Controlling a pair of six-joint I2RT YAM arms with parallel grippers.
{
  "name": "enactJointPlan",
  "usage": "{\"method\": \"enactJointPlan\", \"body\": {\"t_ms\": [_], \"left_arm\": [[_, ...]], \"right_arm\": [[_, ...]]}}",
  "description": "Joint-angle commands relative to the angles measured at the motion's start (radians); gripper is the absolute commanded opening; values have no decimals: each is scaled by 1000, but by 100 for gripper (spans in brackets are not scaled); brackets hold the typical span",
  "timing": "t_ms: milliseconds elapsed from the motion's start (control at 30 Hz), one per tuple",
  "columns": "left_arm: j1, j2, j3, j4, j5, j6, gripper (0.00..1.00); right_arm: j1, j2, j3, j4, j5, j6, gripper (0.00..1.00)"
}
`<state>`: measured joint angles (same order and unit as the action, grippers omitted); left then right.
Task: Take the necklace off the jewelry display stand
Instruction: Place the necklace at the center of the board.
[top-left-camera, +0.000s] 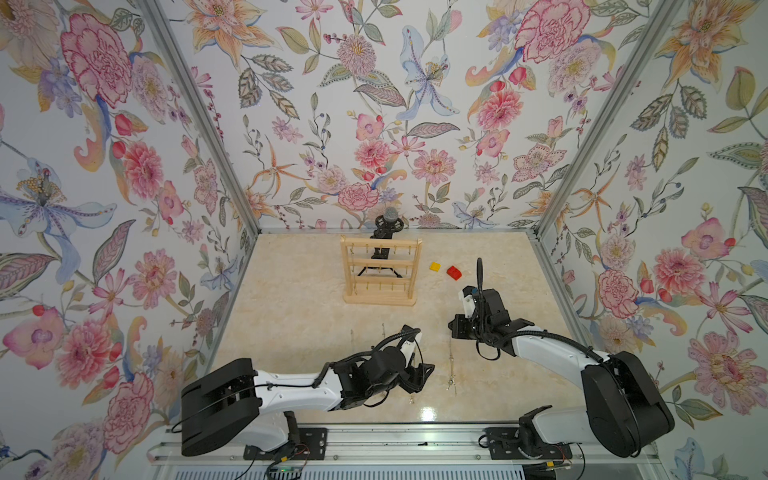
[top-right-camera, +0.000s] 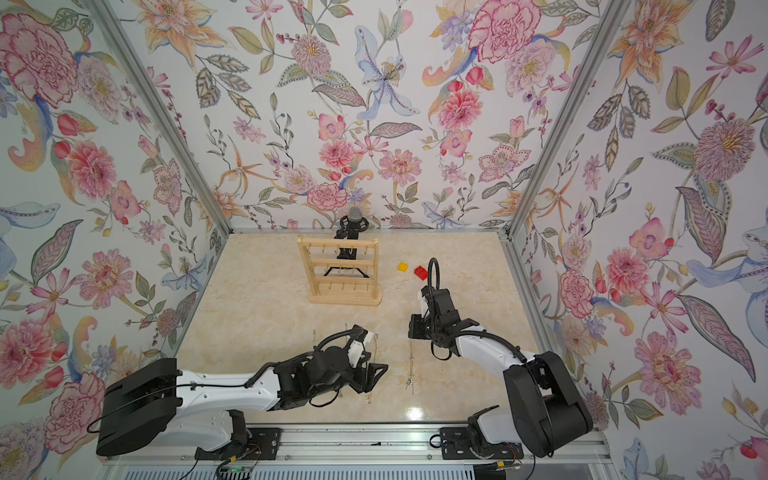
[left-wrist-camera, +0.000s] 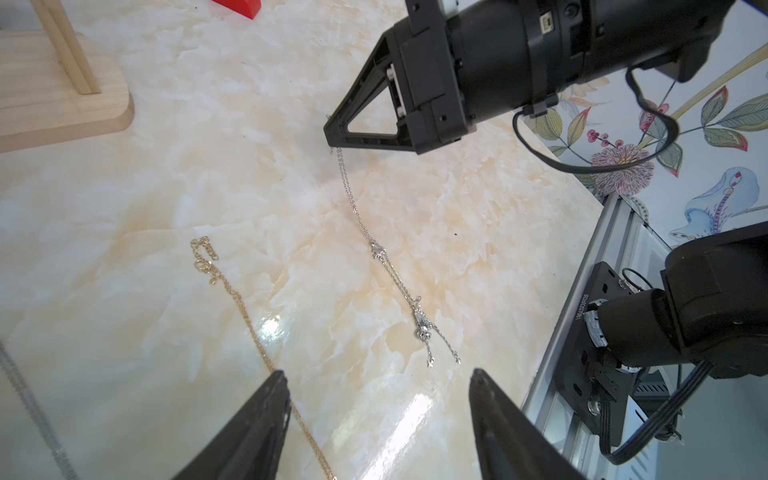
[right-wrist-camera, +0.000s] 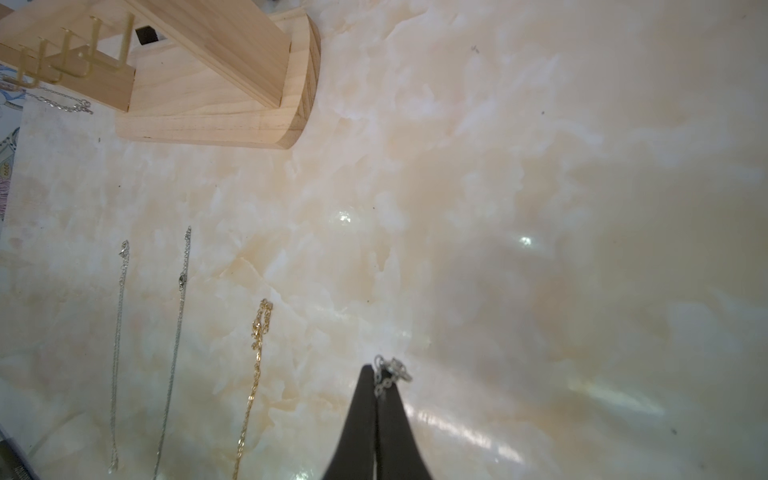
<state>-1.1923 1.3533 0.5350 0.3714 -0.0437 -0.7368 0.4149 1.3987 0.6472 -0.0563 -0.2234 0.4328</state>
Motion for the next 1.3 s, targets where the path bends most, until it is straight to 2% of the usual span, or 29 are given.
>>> {"method": "enactJointPlan", "body": {"t_ms": [0, 233, 467, 1100, 1267], "left_arm": [[1, -32, -39, 58, -61, -6, 70], [1, -59, -105, 140, -78, -32, 70], [0, -49, -107, 146, -78, -33, 71], [2, -29, -111, 167, -70, -39, 72], [2, -34, -120, 181, -72, -42, 73]], "right_arm": [[-8, 43, 32, 38, 9, -17, 0], [-14, 131, 58, 65, 0, -18, 0], [-15, 205, 87, 79, -5, -21, 0], [-19, 273, 95, 101, 4, -31, 1], [-19, 271, 94, 101, 9, -30, 7]]}}
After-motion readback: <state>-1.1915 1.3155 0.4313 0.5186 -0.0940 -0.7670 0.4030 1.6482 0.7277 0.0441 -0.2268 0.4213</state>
